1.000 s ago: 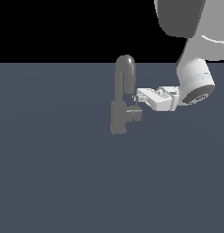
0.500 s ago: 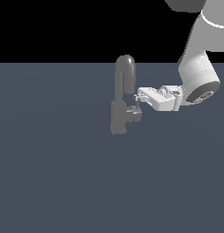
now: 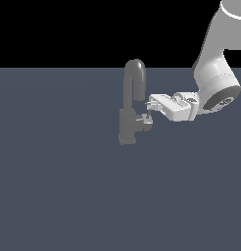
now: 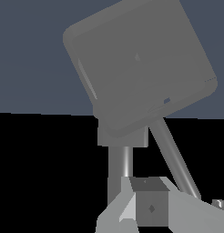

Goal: Turn on the faucet by rotating a designated handle.

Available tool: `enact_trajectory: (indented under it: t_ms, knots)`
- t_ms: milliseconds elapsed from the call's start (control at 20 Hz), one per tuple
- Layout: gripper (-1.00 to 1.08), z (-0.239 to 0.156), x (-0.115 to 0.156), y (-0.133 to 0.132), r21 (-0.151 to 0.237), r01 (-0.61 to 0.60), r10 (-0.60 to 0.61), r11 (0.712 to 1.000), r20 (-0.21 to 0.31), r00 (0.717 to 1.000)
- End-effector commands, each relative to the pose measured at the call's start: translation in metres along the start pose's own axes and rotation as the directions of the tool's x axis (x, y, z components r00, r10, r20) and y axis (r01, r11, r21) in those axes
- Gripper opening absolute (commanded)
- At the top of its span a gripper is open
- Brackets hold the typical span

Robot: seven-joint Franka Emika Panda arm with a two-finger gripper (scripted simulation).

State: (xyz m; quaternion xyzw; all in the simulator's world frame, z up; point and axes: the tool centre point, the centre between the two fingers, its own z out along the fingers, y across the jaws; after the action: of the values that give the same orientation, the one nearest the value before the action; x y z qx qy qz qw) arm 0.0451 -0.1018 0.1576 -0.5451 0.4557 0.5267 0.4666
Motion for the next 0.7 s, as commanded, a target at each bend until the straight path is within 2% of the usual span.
enact_trajectory:
  t_ms: [0, 550, 600, 650]
  knots:
    - [-1.0, 0.0, 0.01, 0.012, -0.003, -0.016, 0.016, 1.0, 0.007, 1.0]
    - [-1.0, -0.001, 0.029, 0.047, -0.005, -0.023, 0.023, 1.0, 0.01, 1.0]
    - [-1.0, -0.001, 0.029, 0.047, -0.005, -0.023, 0.023, 1.0, 0.01, 1.0]
    - [-1.0, 0.0, 0.014, 0.035, -0.006, 0.007, -0.006, 1.0, 0.001, 1.0]
